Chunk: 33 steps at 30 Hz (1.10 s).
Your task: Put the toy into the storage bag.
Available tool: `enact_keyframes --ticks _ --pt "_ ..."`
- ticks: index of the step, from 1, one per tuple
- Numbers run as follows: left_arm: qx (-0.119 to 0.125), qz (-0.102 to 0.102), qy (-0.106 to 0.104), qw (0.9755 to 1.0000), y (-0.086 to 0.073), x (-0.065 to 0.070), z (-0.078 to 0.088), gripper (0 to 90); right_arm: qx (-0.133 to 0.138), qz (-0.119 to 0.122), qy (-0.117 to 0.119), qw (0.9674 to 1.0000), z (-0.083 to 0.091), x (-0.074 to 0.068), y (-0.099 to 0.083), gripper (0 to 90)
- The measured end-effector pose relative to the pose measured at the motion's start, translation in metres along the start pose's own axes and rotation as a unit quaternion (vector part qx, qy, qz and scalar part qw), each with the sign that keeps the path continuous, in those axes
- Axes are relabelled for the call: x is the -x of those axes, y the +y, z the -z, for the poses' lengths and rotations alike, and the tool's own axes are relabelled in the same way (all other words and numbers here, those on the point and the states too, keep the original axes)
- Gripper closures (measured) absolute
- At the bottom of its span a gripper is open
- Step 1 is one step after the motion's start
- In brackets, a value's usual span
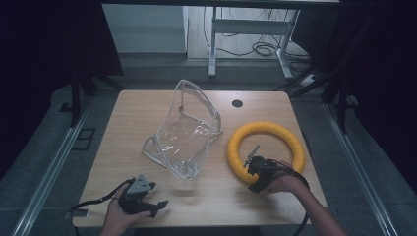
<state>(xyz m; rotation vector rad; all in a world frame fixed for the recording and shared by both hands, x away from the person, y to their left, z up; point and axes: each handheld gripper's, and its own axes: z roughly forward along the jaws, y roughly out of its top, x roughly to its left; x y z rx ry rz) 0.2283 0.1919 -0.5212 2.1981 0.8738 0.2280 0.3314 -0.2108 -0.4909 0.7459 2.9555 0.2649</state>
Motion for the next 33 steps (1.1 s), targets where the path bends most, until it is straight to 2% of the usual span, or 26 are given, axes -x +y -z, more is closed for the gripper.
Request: enact_keyframes --ticks 7,13,16,21,25,27,28,29,31,33 --pt "-0.001 -0.002 0.000 1.0000 0.000 0.000 0.000 20.0 -0.018 0.014 0.003 0.9997 -0.007 0.003 0.004 41.9" --pt "-0.001 -0.002 0.000 1.0000 0.000 0.000 0.000 20.0 -0.040 0.033 -0.010 0.9986 -0.009 0.004 0.008 49.3" --pt "-0.001 -0.001 -0.001 1.0000 0.000 0.000 0.000 20.0 -0.047 0.041 0.003 0.9980 -0.010 0.006 0.010 50.3" --pt "-0.002 -0.004 0.000 1.0000 0.000 0.000 0.000 20.0 -0.059 0.040 0.009 0.9974 -0.010 0.008 0.013 50.9" --pt "-0.001 -0.004 0.000 1.0000 0.000 0.000 0.001 20.0 -0.038 0.033 0.015 0.9986 -0.004 0.010 0.012 51.2" --pt "-0.001 -0.003 -0.001 1.0000 0.000 0.000 0.001 20.0 -0.013 0.024 0.022 0.9994 0.003 0.013 0.010 51.2" --pt "-0.001 -0.003 -0.001 1.0000 0.000 0.000 0.001 20.0 0.016 0.011 0.030 0.9994 0.011 0.018 0.010 51.3" --pt "0.000 -0.002 -0.002 1.0000 0.000 0.000 0.001 20.0 0.030 0.006 0.034 0.9989 0.015 0.020 0.010 51.3" --pt "0.002 -0.001 -0.003 1.0000 0.000 0.000 0.001 20.0 0.035 0.001 0.036 0.9987 0.019 0.021 0.010 51.3" --pt "0.003 -0.001 -0.003 1.0000 0.000 0.000 0.002 20.0 0.061 -0.012 0.048 0.9969 0.030 0.027 0.010 51.5"
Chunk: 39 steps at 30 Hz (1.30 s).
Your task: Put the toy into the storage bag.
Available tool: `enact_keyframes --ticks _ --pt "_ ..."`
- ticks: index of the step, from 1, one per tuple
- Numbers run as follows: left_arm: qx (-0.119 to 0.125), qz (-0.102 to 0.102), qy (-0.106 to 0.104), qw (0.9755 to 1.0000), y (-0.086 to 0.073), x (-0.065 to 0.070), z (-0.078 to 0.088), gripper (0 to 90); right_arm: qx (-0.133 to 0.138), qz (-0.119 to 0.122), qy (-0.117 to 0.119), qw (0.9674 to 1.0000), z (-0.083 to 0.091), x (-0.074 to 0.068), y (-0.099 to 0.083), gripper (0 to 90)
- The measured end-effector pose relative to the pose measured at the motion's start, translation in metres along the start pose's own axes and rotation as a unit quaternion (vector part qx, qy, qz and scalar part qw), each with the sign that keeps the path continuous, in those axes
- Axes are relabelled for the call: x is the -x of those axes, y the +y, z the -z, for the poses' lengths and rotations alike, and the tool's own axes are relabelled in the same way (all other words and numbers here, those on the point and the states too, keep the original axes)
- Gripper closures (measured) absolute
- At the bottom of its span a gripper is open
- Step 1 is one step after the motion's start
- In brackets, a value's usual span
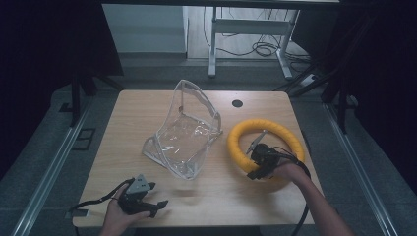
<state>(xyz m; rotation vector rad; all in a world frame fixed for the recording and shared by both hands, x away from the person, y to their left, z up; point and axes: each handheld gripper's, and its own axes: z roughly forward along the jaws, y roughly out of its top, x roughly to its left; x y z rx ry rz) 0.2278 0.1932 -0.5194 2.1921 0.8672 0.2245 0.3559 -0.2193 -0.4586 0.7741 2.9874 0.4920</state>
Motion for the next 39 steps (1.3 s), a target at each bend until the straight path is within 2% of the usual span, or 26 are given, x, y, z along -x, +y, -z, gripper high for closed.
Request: enact_keyframes --ticks 4,6,13,17,20,21,23,27,31,32,33,34,39 --pt "0.002 0.000 0.000 1.0000 0.000 0.000 0.000 20.0 0.023 -0.009 0.007 0.9997 0.009 0.004 -0.001 51.5" --pt "0.001 0.000 -0.001 1.0000 0.000 0.000 0.000 20.0 0.050 -0.018 0.013 0.9985 0.017 0.007 -0.003 51.6" --pt "0.004 0.001 0.001 1.0000 0.001 -0.001 0.001 20.0 0.073 -0.027 0.017 0.9968 0.028 0.011 -0.005 51.8" --pt "0.007 0.003 -0.002 1.0000 0.001 -0.001 0.002 20.1 0.096 -0.033 0.016 0.9947 0.034 0.014 -0.006 51.9" --pt "0.005 0.000 -0.002 1.0000 0.001 -0.002 0.001 20.2 0.131 -0.043 0.001 0.9905 0.043 0.016 -0.006 52.0" --pt "0.005 0.000 -0.002 1.0000 0.001 -0.002 0.001 20.1 0.131 -0.043 0.001 0.9905 0.043 0.016 -0.006 52.0" --pt "0.005 0.000 -0.001 1.0000 0.002 -0.002 0.001 20.1 0.157 -0.046 -0.005 0.9865 0.053 0.018 -0.007 52.1" --pt "0.010 0.002 0.000 1.0000 0.002 -0.003 0.004 20.1 0.174 -0.044 -0.007 0.9837 0.064 0.019 -0.007 52.0" --pt "0.011 0.002 0.000 0.9999 0.002 -0.003 0.004 20.1 0.201 -0.054 -0.010 0.9782 0.074 0.019 -0.007 52.0" --pt "0.011 0.002 0.000 0.9999 0.002 -0.003 0.004 20.1 0.201 -0.054 -0.010 0.9782 0.074 0.019 -0.007 52.0" --pt "0.011 0.002 0.000 0.9999 0.002 -0.003 0.004 20.2 0.212 -0.053 -0.010 0.9757 0.079 0.020 -0.008 52.0" --pt "0.010 0.002 0.000 0.9999 0.002 -0.003 0.004 20.2 0.212 -0.053 -0.010 0.9757 0.079 0.020 -0.008 52.0" --pt "0.010 0.003 0.001 0.9999 0.002 -0.003 0.003 20.2 0.249 -0.062 -0.002 0.9664 0.090 0.021 -0.009 51.9"
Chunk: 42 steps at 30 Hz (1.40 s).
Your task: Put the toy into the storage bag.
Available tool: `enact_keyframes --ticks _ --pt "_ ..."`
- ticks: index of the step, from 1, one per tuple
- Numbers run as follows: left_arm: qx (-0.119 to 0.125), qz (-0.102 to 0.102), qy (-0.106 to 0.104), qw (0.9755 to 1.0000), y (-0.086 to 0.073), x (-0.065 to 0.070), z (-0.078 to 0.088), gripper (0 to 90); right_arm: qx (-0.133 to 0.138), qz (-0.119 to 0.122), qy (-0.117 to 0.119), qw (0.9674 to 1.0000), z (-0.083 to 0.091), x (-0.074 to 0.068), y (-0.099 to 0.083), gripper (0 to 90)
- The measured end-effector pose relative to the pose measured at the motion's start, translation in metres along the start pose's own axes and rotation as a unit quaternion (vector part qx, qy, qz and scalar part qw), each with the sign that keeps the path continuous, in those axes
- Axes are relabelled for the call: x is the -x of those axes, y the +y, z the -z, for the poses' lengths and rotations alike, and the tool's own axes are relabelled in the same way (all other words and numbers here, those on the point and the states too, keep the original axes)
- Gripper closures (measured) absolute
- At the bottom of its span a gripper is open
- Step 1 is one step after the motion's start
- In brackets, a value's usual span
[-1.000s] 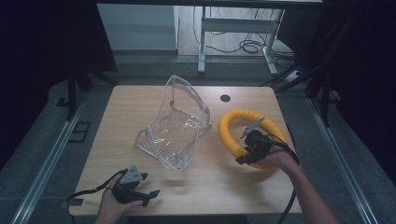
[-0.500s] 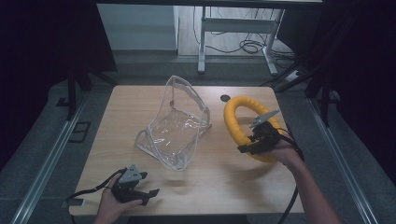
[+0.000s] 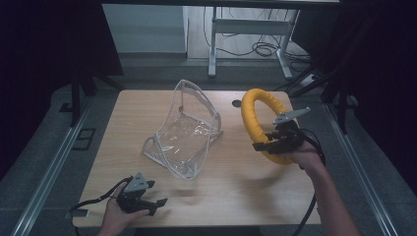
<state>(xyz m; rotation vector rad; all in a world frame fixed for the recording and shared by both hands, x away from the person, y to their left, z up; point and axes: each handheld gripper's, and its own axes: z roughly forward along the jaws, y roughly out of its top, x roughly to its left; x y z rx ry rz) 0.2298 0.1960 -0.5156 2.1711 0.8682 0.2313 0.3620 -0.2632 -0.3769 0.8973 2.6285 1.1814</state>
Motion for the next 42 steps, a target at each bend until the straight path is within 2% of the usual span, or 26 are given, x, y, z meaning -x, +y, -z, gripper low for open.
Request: enact_keyframes --ticks 7,12,16,19,20,29,33,34,35,36,38,39,40,42 --pt "-0.001 -0.001 0.000 1.0000 0.000 0.000 -0.001 20.1 0.052 -0.010 0.017 0.9984 0.007 -0.001 0.006 51.9" --pt "-0.001 -0.001 0.001 1.0000 0.000 0.000 0.000 20.1 0.073 -0.006 0.017 0.9972 0.008 -0.005 0.012 51.9" --pt "0.000 -0.001 0.000 1.0000 0.000 0.000 -0.001 20.1 0.093 -0.008 0.028 0.9952 0.008 -0.008 0.016 51.8" --pt "0.001 -0.001 0.000 1.0000 0.000 0.000 0.000 20.1 0.113 -0.014 0.039 0.9927 0.008 -0.010 0.018 51.8" --pt "0.001 0.000 0.000 1.0000 0.000 0.000 0.000 20.1 0.128 -0.019 0.045 0.9906 0.007 -0.011 0.019 51.8" --pt "0.000 -0.001 0.000 1.0000 0.000 0.000 -0.001 20.1 0.180 -0.036 0.066 0.9807 0.002 -0.013 0.021 51.8" --pt "-0.001 -0.001 0.000 1.0000 0.000 0.000 -0.001 20.1 0.190 -0.036 0.070 0.9786 0.001 -0.015 0.022 51.7" --pt "-0.002 -0.001 -0.001 1.0000 0.000 0.000 -0.002 20.1 0.199 -0.037 0.074 0.9766 0.001 -0.016 0.022 51.7" --pt "-0.003 -0.001 -0.001 1.0000 0.000 0.000 -0.002 20.1 0.199 -0.037 0.074 0.9766 0.001 -0.016 0.022 51.7" --pt "-0.004 -0.002 -0.002 1.0000 -0.001 0.000 -0.003 20.1 0.208 -0.041 0.077 0.9742 0.001 -0.018 0.023 51.7" --pt "-0.004 -0.002 -0.002 1.0000 -0.001 0.001 -0.003 20.1 0.211 -0.041 0.078 0.9734 0.000 -0.018 0.023 51.7" --pt "-0.003 -0.002 -0.001 1.0000 0.000 0.000 -0.002 20.1 0.220 -0.043 0.080 0.9713 -0.002 -0.019 0.024 51.7" --pt "-0.003 -0.002 -0.001 1.0000 0.000 0.000 -0.002 20.1 0.222 -0.045 0.082 0.9706 -0.003 -0.019 0.024 51.7" --pt "-0.002 -0.001 -0.001 1.0000 -0.001 0.000 -0.002 20.1 0.224 -0.047 0.082 0.9699 -0.004 -0.020 0.024 51.7"
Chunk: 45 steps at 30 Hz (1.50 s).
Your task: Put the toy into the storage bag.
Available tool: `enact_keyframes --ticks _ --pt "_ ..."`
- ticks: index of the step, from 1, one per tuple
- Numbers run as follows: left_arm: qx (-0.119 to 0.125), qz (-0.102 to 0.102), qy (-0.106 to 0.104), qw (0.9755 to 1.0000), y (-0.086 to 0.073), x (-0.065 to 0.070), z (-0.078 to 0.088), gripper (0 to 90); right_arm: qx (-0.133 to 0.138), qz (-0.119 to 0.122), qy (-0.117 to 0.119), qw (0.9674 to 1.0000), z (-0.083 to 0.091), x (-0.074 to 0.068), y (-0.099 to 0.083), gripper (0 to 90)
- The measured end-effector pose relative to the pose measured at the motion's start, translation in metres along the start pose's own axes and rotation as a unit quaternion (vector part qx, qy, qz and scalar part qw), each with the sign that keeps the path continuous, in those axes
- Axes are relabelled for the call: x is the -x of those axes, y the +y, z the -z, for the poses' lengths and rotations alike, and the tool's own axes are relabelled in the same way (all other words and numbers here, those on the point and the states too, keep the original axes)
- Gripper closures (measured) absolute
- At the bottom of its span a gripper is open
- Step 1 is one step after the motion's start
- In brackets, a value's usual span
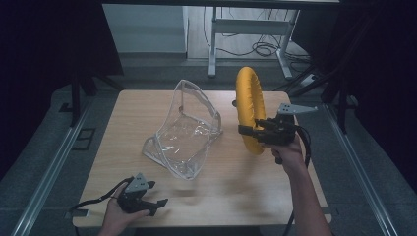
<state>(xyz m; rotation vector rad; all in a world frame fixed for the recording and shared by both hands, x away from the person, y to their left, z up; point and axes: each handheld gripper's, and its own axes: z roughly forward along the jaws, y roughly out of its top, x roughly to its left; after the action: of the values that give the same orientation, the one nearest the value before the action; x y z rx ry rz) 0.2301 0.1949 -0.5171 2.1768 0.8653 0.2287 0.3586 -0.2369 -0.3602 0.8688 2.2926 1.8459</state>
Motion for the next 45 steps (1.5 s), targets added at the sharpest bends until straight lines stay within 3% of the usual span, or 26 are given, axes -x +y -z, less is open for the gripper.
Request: enact_keyframes --ticks 18,28,40,43,45 --pt "-0.002 0.000 -0.001 1.0000 0.000 0.000 -0.002 20.1 0.071 -0.021 0.012 0.9972 -0.003 -0.004 -0.007 51.5" --pt "-0.006 -0.003 -0.001 1.0000 -0.001 0.001 -0.002 20.1 0.115 -0.024 0.008 0.9930 -0.006 -0.013 -0.010 51.4" --pt "-0.007 -0.002 -0.002 1.0000 -0.001 0.001 -0.004 20.1 0.144 -0.036 0.018 0.9888 -0.008 -0.020 -0.010 51.3" --pt "-0.007 -0.002 -0.003 1.0000 -0.001 0.001 -0.005 20.1 0.164 -0.038 0.018 0.9856 -0.008 -0.024 -0.009 51.3" --pt "-0.007 -0.002 -0.002 1.0000 -0.001 0.001 -0.005 20.1 0.166 -0.036 0.017 0.9853 -0.008 -0.025 -0.009 51.3"
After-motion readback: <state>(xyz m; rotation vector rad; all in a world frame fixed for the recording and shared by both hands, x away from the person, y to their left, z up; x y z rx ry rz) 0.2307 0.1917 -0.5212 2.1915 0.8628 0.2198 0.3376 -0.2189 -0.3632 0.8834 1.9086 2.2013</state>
